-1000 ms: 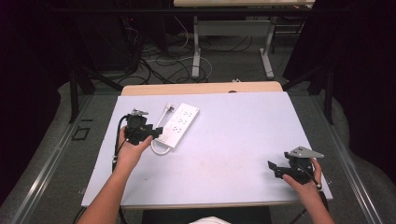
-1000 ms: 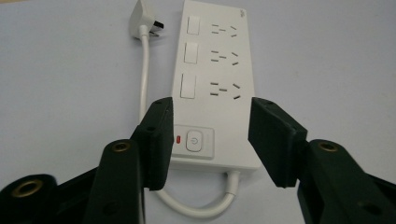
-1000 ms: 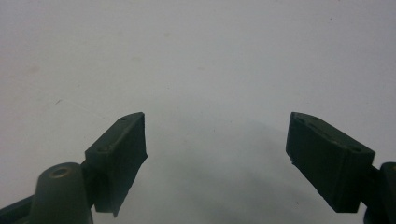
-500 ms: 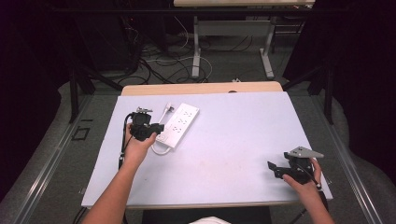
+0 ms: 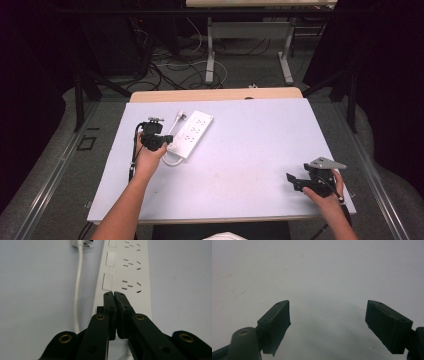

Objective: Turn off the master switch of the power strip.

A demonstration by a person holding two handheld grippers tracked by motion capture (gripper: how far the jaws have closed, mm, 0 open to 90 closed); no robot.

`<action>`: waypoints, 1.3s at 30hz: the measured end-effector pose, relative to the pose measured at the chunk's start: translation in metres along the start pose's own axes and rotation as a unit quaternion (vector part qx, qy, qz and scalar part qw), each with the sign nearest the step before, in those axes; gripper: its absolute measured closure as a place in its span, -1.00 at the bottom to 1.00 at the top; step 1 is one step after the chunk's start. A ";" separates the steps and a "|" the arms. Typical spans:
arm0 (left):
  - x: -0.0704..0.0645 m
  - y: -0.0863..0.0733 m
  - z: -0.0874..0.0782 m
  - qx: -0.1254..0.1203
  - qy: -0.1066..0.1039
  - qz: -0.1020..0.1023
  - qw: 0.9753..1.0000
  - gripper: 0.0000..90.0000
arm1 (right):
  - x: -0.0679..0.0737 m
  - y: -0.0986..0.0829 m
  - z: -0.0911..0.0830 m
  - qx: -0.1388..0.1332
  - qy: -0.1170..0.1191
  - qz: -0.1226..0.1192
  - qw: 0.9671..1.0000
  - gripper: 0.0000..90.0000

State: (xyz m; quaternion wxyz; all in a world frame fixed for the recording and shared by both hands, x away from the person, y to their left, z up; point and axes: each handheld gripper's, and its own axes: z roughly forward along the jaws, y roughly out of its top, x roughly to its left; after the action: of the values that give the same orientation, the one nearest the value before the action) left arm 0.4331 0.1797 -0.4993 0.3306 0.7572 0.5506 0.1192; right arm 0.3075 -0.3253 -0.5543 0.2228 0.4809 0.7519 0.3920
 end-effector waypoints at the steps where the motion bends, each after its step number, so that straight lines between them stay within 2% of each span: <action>1: 0.000 0.000 0.001 0.004 -0.001 0.000 1.000 1.00 | 0.000 0.000 0.000 0.000 0.000 0.000 1.000 -0.57; 6: -0.002 -0.001 0.007 0.010 0.000 0.000 1.000 1.00 | -0.001 0.000 0.000 0.001 0.000 0.001 1.000 -0.57; 16: -0.005 -0.003 0.016 0.035 0.005 0.016 0.999 1.00 | -0.001 -0.001 0.000 0.001 0.001 0.001 1.000 -0.57; 24: -0.005 -0.007 0.020 0.044 0.006 0.011 0.999 1.00 | -0.001 -0.001 0.001 0.002 0.004 0.005 1.000 -0.57; 26: -0.005 -0.007 0.021 0.048 0.008 0.018 0.999 1.00 | -0.001 -0.001 0.001 0.002 0.004 0.004 1.000 -0.57; 28: -0.006 -0.007 0.021 0.048 0.010 0.014 0.999 1.00 | -0.001 -0.001 0.001 0.003 0.004 0.003 1.000 -0.57; 39: -0.008 -0.009 0.023 0.049 0.024 0.028 0.998 1.00 | -0.001 -0.001 0.001 0.002 0.004 0.006 1.000 -0.57</action>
State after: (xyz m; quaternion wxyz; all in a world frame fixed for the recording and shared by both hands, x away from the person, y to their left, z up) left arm 0.4356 0.1659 -0.5211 0.2758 0.7844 0.5426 0.1194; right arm 0.3080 -0.3256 -0.5563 0.2164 0.4848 0.7505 0.3936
